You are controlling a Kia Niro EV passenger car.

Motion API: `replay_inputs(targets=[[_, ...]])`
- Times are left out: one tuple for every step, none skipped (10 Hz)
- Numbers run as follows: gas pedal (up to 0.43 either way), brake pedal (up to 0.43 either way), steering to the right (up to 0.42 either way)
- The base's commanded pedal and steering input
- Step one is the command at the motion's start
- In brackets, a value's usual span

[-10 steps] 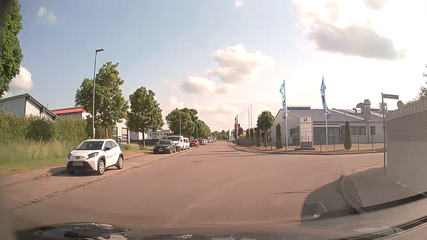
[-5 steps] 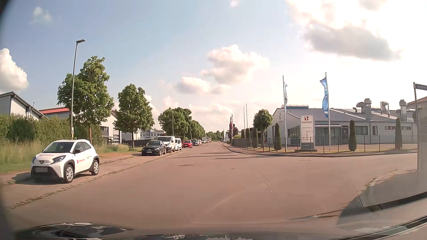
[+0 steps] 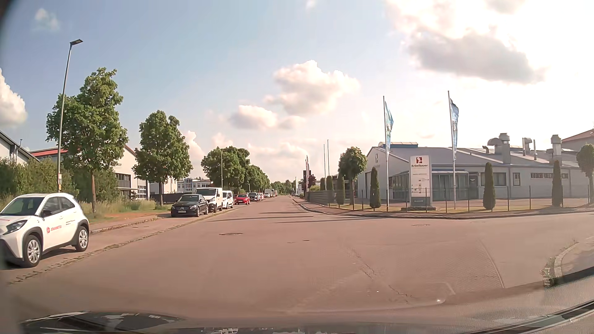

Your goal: Follow the waypoints while adhering to traffic rules and regulations

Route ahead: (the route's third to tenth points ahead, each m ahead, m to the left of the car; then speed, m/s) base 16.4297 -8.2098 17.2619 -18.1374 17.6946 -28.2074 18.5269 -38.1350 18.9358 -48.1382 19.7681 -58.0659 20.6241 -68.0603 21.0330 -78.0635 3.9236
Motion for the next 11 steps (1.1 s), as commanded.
replay_inputs(targets=[[0.0,0.134,0.141],[0.0,0.134,0.16],[0.0,0.134,0.182],[0.0,0.128,0.194],[0.0,0.128,0.207],[0.0,0.128,0.219],[0.0,0.122,0.227],[0.0,0.128,0.243],[0.0,0.116,0.267],[0.0,0.024,0.287],[0.0,0.012,0.307]])
